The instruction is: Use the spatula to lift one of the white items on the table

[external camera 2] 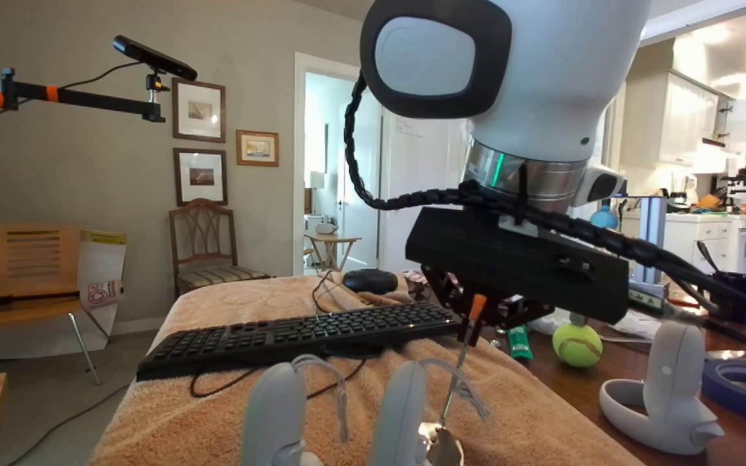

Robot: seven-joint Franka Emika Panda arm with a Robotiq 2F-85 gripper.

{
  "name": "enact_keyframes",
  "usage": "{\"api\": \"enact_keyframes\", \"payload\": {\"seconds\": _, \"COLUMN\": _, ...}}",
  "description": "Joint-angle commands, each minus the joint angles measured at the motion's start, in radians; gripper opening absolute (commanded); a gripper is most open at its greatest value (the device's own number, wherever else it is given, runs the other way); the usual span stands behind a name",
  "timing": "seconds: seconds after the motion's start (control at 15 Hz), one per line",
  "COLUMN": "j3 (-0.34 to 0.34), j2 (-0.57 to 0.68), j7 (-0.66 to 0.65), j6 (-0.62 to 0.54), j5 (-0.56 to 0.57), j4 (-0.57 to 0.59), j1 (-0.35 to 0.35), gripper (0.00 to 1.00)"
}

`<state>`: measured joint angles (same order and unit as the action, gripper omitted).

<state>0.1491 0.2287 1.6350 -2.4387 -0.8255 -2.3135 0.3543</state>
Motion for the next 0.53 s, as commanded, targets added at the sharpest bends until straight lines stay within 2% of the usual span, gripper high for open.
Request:
{"api": "enact_keyframes", "payload": {"seconds": 0.0, "j3": 0.022, "j2": 0.016, "j7": -0.026, "j6": 0.014, "j5": 0.050, "j4": 0.004, "j1": -0.015, "gripper": 0.02}}
{"api": "enact_keyframes", "payload": {"seconds": 0.13, "j3": 0.025, "j2": 0.025, "j7": -0.048, "j6": 0.011, "j5": 0.068, "j4": 0.013, "j1": -0.015, "gripper": 0.02}}
{"api": "enact_keyframes", "payload": {"seconds": 0.47, "j3": 0.036, "j2": 0.053, "j7": -0.197, "j6": -0.005, "j5": 0.148, "j4": 0.053, "j1": -0.021, "gripper": 0.02}}
